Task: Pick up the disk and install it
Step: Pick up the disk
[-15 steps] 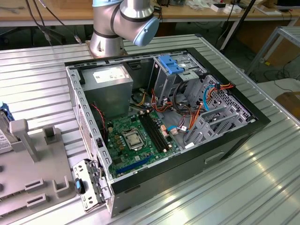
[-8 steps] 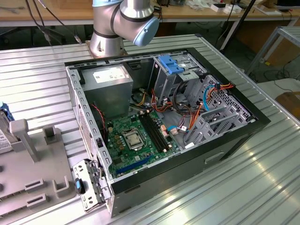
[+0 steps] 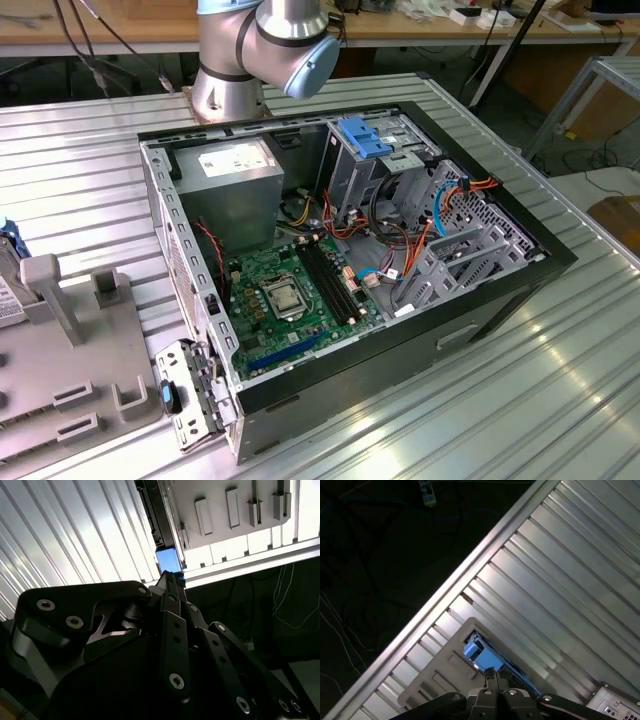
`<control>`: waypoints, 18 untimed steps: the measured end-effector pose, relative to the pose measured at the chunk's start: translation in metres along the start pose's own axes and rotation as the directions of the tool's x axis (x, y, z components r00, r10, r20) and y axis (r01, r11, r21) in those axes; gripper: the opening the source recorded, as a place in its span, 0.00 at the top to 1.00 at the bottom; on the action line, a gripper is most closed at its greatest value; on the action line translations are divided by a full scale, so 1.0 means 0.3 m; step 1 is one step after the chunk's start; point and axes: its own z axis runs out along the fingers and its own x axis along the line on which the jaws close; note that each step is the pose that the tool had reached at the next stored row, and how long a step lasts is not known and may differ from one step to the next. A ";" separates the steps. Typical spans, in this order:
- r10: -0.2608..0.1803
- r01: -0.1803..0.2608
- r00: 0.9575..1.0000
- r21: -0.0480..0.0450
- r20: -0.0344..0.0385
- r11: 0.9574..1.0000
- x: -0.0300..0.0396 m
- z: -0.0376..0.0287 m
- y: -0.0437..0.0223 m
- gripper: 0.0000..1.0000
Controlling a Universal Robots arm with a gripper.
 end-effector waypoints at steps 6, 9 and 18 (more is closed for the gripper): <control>-0.095 0.095 0.995 -0.003 -0.004 0.995 0.000 0.000 0.000 0.89; -0.159 0.159 0.987 -0.005 -0.007 0.987 0.000 0.000 0.000 0.89; -0.319 0.319 0.948 -0.010 -0.014 0.948 0.000 0.000 0.000 0.89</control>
